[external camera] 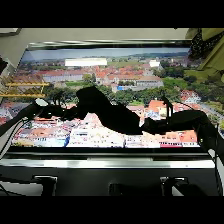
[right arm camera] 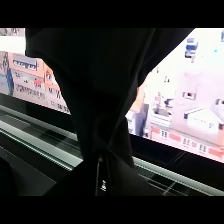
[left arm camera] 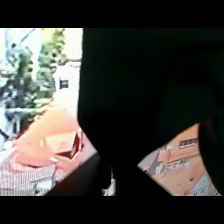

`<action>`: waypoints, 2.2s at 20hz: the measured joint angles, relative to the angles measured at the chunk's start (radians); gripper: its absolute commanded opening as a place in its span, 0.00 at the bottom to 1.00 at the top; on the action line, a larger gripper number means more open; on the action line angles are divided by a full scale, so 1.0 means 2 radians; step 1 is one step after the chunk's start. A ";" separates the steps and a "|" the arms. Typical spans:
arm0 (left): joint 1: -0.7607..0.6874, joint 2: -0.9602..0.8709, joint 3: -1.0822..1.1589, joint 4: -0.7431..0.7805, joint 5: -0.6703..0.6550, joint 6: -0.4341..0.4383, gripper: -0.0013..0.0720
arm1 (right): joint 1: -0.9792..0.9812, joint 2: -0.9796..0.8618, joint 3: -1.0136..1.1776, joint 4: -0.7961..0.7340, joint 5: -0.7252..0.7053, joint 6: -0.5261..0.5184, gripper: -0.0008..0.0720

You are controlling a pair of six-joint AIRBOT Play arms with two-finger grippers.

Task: Fold the clothes and pants, and hang the long-sleeved shirts on hangers.

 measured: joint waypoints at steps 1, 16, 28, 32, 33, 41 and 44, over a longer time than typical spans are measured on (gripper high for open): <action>-0.003 0.002 0.001 -0.003 0.001 0.000 0.04 | 0.000 0.004 0.000 0.000 0.002 0.001 0.05; 0.093 0.305 0.219 0.003 -0.033 -0.045 0.04 | 0.000 0.115 0.310 -0.077 0.039 -0.009 0.05; 0.135 0.474 0.256 0.148 -0.056 -0.196 0.04 | 0.000 0.186 0.469 -0.301 0.032 0.124 0.05; 0.131 0.408 0.219 0.156 -0.098 -0.209 0.04 | 0.000 0.077 0.472 -0.323 0.025 0.156 0.05; 0.127 0.387 0.204 0.157 -0.100 -0.210 0.04 | 0.000 0.040 0.472 -0.323 0.026 0.166 0.05; 0.066 0.168 0.107 0.159 -0.002 -0.171 0.04 | 0.000 -0.275 0.472 -0.203 0.091 0.198 0.05; 0.045 0.109 0.100 0.158 0.027 -0.163 0.04 | 0.000 -0.339 0.472 -0.146 0.093 0.200 0.22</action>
